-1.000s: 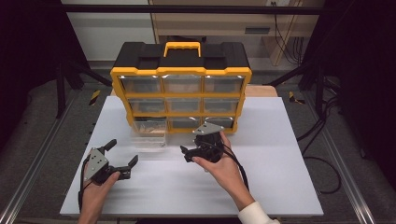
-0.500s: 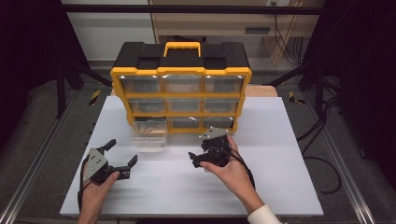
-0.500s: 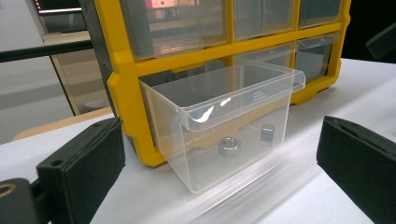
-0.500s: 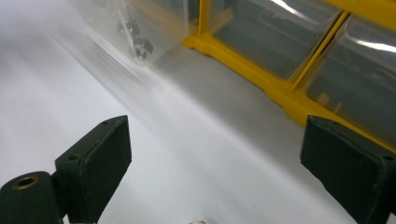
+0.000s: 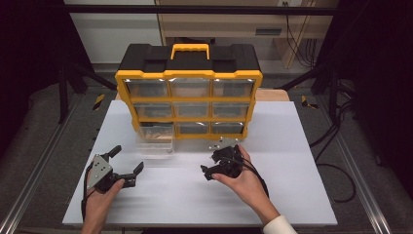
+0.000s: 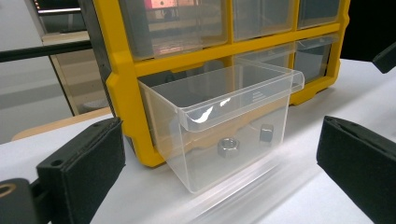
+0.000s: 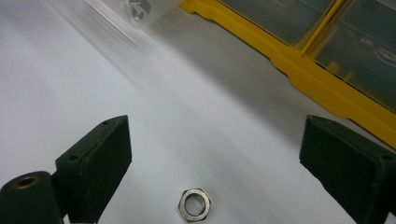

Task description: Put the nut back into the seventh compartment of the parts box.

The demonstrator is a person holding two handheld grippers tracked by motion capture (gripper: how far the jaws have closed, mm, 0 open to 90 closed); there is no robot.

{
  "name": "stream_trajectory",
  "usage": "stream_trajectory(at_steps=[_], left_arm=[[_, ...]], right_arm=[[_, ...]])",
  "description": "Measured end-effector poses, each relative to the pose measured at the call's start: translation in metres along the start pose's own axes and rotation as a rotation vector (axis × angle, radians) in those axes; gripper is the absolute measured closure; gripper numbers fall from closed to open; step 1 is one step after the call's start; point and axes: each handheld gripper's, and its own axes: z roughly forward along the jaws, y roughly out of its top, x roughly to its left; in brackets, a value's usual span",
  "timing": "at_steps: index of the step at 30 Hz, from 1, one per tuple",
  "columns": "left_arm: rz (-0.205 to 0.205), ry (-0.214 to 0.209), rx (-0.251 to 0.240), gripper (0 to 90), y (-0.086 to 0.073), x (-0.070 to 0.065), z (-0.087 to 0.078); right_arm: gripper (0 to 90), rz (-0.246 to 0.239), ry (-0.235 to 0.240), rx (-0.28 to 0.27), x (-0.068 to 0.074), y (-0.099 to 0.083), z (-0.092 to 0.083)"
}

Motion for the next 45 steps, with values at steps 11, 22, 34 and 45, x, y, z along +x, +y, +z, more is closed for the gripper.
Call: stream_trajectory(at_steps=[11, 22, 34, 45], left_arm=[[0.001, -0.002, 0.0, 1.0, 0.0, 0.0, 0.0], [-0.001, 0.0, 0.0, 1.0, 0.0, 0.0, 0.0], [0.004, -0.002, 0.004, 1.0, 0.0, 0.0, 0.0], [0.002, -0.002, 0.005, 1.0, 0.0, 0.0, 0.0]], right_arm=[[8.5, 0.01, 0.01, 0.024, -0.001, -0.002, -0.001], [8.0, 0.004, 0.024, 0.075, -0.004, -0.005, 0.001], [8.2, -0.026, 0.046, 0.161, -0.008, -0.013, 0.006], [10.0, -0.018, 0.043, 0.216, -0.011, -0.013, 0.008]])
